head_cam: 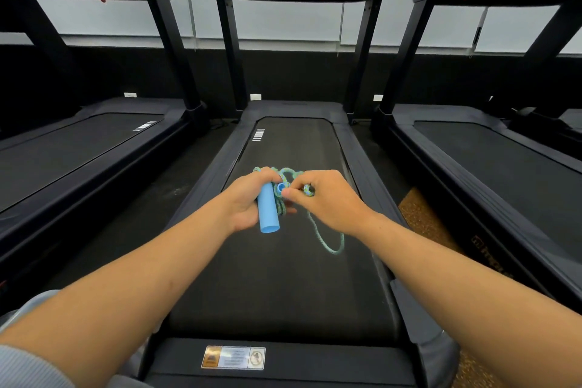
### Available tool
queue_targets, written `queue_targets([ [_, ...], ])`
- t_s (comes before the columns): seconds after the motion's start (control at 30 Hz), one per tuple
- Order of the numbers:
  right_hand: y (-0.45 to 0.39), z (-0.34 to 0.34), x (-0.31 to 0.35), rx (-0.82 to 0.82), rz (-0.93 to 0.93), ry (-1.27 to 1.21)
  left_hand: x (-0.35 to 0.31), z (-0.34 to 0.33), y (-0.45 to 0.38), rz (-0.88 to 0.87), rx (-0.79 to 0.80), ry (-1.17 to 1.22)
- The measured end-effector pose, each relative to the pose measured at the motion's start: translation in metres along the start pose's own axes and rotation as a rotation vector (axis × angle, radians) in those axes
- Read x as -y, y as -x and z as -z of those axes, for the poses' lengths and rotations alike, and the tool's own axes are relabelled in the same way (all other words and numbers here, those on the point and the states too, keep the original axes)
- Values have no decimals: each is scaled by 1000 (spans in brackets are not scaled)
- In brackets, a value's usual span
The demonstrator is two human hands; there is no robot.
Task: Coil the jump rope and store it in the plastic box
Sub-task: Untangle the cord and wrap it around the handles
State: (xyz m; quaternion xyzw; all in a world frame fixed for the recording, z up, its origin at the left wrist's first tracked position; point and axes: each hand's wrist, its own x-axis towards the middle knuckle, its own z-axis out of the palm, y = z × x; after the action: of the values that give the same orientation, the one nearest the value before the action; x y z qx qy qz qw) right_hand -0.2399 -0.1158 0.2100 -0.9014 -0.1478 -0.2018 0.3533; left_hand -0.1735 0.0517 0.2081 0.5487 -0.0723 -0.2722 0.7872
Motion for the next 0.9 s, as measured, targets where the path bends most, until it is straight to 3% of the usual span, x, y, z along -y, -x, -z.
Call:
queue_targets([
  [0.33,-6,0,12,-141,-421,-227,3,-19,-2,-283,-36,-79],
  [0.4,-7,2,13,-99,-482,-445,2,-20,-1,-330,-45,-87],
  [0.53,-12,6,9,39,-530,-919,2,-22,4,-340,27,-126],
  [0.7,-9,13,0,120,-512,-1026,-4,-18,9,-291,136,-210],
  [0.9,-4,23,-1,162,-467,-988,-9,-16,10,-295,97,-367],
])
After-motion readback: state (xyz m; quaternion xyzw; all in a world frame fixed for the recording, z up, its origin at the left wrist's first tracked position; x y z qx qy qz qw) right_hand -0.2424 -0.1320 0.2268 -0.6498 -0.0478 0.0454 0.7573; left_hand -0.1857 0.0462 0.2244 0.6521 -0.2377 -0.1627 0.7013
